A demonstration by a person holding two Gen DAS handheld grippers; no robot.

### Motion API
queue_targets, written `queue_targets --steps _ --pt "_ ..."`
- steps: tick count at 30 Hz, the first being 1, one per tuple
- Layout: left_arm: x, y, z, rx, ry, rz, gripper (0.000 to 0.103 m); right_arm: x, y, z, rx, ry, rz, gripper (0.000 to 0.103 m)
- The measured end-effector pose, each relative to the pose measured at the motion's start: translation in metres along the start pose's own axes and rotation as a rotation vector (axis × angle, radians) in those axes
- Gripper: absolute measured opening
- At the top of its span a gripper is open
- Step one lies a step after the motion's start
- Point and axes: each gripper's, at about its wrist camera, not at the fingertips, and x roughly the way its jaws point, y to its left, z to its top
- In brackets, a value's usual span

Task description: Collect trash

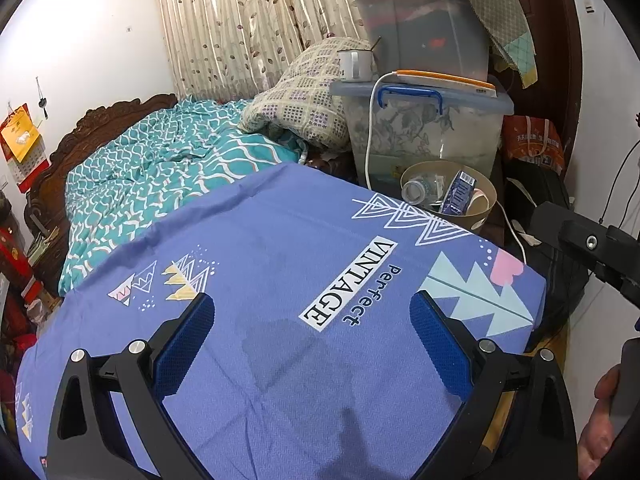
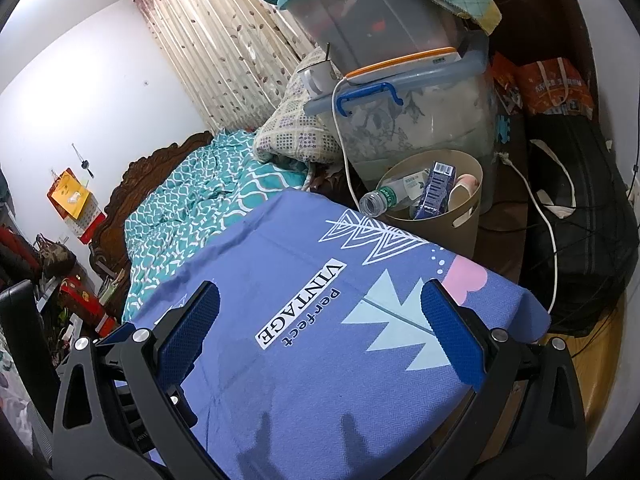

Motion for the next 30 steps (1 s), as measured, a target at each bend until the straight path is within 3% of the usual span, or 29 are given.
queue_targets --steps 15,30 --pt "-0.018 0.009 0.006 -0.031 -0.086 -0.006 0.094 -0.004 0.004 0.003 -0.018 -0.008 -0.004 0.100" --pt "-0.022 0.012 0.007 -0.043 -0.094 0.000 0.094 -0.007 0.007 0.007 -0.036 -0.012 0.000 0.100"
